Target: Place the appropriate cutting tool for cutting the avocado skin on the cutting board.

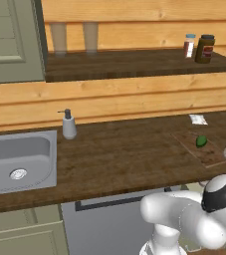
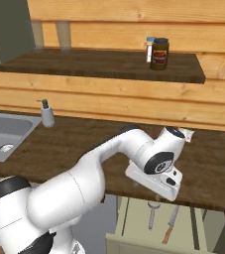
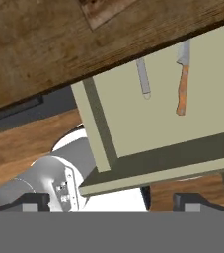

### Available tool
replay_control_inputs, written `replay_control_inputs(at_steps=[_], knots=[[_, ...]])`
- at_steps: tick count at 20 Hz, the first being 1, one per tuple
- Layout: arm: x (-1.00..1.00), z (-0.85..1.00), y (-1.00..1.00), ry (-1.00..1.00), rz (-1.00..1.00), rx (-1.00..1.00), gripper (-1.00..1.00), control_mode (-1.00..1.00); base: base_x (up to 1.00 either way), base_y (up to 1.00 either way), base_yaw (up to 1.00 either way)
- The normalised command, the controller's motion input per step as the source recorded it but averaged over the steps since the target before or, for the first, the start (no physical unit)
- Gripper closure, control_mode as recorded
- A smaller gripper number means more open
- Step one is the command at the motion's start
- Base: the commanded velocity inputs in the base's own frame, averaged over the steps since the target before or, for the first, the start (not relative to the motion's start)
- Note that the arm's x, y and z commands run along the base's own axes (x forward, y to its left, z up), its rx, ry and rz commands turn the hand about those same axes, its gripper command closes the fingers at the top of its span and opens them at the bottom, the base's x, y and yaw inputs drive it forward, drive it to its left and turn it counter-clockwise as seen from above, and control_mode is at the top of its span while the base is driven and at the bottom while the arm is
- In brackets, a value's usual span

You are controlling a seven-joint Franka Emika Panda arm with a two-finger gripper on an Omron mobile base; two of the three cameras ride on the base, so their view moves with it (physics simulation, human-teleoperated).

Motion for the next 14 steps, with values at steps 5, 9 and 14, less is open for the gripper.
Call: replay_control_inputs(at_steps=[5,9,14], knots=[[-0.23,-0.59,-0.23,0.00,0.06,0.00,-1.00,-1.00,0.00,0.00,0.00],[-0.26,-0.72,-0.26,0.01,0.06,0.00,-1.00,-1.00,0.00,0.00,0.00],[-0.05,-0.67,-0.15,0.07,0.07,0.00,-1.00,-1.00,0.00,0.00,0.00]])
